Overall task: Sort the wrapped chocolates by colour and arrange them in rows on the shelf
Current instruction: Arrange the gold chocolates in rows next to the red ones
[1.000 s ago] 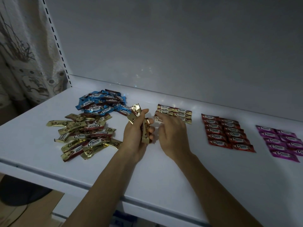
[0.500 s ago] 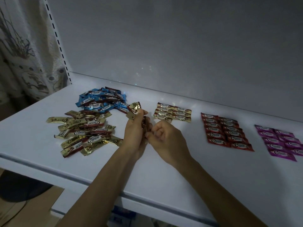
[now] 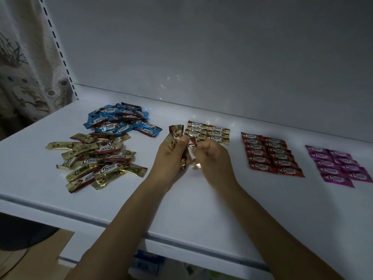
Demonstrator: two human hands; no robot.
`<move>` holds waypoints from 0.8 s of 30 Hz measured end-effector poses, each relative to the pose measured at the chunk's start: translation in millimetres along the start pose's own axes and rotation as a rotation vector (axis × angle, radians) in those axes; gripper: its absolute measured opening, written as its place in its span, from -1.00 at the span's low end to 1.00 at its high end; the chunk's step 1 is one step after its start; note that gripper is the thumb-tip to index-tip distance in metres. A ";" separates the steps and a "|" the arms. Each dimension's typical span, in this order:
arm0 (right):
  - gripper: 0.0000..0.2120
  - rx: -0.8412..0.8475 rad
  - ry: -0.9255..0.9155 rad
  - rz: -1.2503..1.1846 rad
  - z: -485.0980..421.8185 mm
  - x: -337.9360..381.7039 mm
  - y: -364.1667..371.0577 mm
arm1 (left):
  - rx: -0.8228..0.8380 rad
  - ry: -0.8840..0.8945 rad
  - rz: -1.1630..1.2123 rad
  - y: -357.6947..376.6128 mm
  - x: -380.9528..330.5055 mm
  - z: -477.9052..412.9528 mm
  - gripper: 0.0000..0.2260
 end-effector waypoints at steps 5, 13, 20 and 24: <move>-0.92 -0.061 -0.125 0.288 -27.3 13.3 -50.4 | -0.092 0.089 -0.293 4.4 -4.6 4.2 -0.75; -0.83 0.066 -0.093 0.765 -45.7 -4.5 -55.5 | -0.098 0.098 -0.335 5.8 0.1 3.7 -0.74; -0.77 0.000 -0.267 0.896 -35.9 -13.6 -59.3 | -0.116 0.076 -0.406 1.6 9.5 -1.2 -0.75; -0.83 0.065 -0.322 0.889 -25.6 -13.9 -59.6 | -0.129 0.083 -0.415 1.4 9.3 -1.7 -0.74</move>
Point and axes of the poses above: each hand's wrist, its own z-axis away from the middle knuckle, its own y-axis out of the palm, x = y × z, the point moved 2 cm from there along -z, towards the middle knuckle, and after that the axes turned 10 degrees about -z, right-handed, at the moved point
